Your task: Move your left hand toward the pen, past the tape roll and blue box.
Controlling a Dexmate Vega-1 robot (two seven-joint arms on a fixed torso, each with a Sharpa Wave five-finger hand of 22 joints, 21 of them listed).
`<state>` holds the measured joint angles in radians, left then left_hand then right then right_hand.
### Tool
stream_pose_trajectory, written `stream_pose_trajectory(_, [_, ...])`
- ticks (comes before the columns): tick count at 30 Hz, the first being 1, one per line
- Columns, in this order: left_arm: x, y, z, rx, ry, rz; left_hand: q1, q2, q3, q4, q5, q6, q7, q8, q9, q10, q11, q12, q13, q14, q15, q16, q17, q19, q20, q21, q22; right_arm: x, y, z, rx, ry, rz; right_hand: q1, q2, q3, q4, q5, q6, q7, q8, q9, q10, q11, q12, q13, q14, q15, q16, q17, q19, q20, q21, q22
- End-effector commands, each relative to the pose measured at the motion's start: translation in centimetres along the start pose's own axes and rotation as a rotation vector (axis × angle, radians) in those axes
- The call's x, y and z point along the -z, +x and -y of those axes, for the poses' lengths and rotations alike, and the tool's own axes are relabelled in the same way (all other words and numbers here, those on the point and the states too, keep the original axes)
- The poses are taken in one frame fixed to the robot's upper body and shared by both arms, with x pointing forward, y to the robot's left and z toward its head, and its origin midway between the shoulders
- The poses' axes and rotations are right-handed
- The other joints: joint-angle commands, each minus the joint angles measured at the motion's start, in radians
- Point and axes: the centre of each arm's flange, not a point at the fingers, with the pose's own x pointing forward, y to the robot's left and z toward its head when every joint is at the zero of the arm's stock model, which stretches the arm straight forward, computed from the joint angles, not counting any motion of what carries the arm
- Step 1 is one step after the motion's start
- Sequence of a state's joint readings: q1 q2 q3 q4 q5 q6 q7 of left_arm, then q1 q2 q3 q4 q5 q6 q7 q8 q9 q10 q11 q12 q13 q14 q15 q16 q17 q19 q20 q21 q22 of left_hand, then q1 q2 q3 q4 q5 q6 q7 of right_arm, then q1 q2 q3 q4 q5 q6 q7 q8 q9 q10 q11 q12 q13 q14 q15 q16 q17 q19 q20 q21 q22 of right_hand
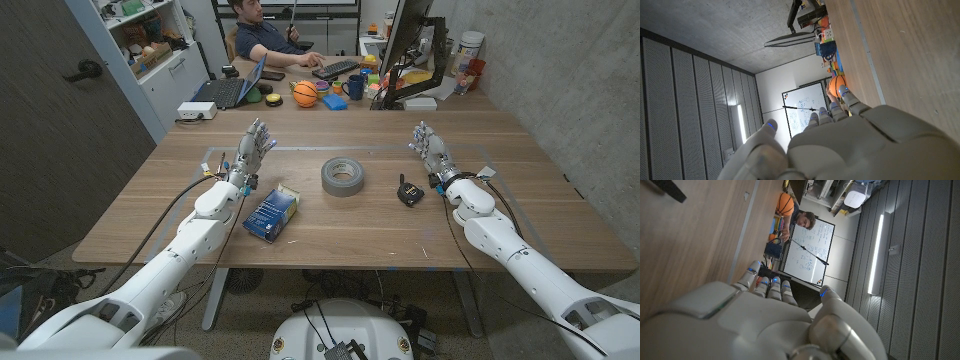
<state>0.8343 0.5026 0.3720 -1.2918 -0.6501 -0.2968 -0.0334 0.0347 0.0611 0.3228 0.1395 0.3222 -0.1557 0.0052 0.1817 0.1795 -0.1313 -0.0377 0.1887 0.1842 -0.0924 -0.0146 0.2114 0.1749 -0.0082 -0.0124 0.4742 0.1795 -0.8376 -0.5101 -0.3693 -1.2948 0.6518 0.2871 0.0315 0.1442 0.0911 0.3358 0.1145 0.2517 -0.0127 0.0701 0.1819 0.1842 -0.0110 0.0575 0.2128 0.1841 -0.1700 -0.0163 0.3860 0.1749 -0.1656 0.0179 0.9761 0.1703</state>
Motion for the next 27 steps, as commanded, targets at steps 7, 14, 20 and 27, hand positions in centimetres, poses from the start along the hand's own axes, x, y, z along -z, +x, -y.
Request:
stream_pose_trajectory(7, [-0.7, 0.0, 0.0, -0.036, 0.004, 0.063, 0.005, 0.011, 0.003, -0.004, 0.008, 0.026, -0.032, 0.017, 0.003, 0.020, 0.001, 0.010, 0.002, 0.008, 0.008, 0.009, 0.004, 0.010, 0.038, -0.001, 0.002, 0.4, 0.1, 0.2, 0.002, 0.010, -0.009, 0.008, -0.001, 0.005, 0.000, 0.006, -0.001, 0.007, 0.004, 0.002, 0.001, 0.007, 0.002, 0.004, -0.022, 0.001, 0.003, 0.002, -0.136, 0.002, 0.019, 0.002])
stream_pose_trajectory(14, [-1.3, -0.4, -0.3, -0.080, 0.024, 0.108, 0.010, 0.009, 0.000, -0.009, 0.012, 0.051, -0.065, 0.020, 0.005, 0.040, 0.017, 0.010, 0.002, 0.025, 0.066, 0.012, 0.005, 0.014, 0.095, -0.015, 0.003, 0.4, 0.3, 0.2, 0.000, 0.011, -0.011, 0.007, 0.000, 0.004, 0.001, 0.006, 0.000, 0.007, 0.005, 0.002, 0.002, 0.008, 0.001, 0.004, -0.021, 0.002, 0.002, 0.002, -0.134, 0.002, 0.016, 0.002])
stream_pose_trajectory(20, [-2.3, -0.9, -0.7, -0.144, 0.097, 0.157, 0.018, 0.011, 0.003, -0.015, 0.015, 0.083, -0.089, 0.028, 0.005, 0.065, 0.017, 0.015, 0.003, 0.039, 0.075, 0.015, 0.006, 0.020, 0.102, -0.021, 0.003, 0.5, 0.4, 0.1, -0.002, 0.011, -0.012, 0.007, 0.000, 0.003, 0.001, 0.006, 0.000, 0.007, 0.005, 0.002, 0.004, 0.010, 0.000, 0.004, -0.019, 0.003, 0.000, 0.002, -0.133, 0.001, 0.013, 0.002])
stream_pose_trajectory(27, [-3.7, -1.5, -0.8, -0.231, 0.226, 0.234, 0.036, 0.013, 0.010, -0.028, 0.020, 0.109, -0.132, 0.032, 0.006, 0.098, 0.007, 0.020, 0.004, 0.062, 0.073, 0.021, 0.007, 0.025, 0.110, -0.031, 0.003, 0.5, 0.6, 0.1, -0.007, 0.010, -0.012, 0.008, 0.001, 0.002, 0.001, 0.006, 0.001, 0.007, 0.005, 0.002, 0.004, 0.009, -0.002, 0.004, -0.018, 0.004, -0.003, 0.002, -0.131, 0.001, 0.009, 0.002])
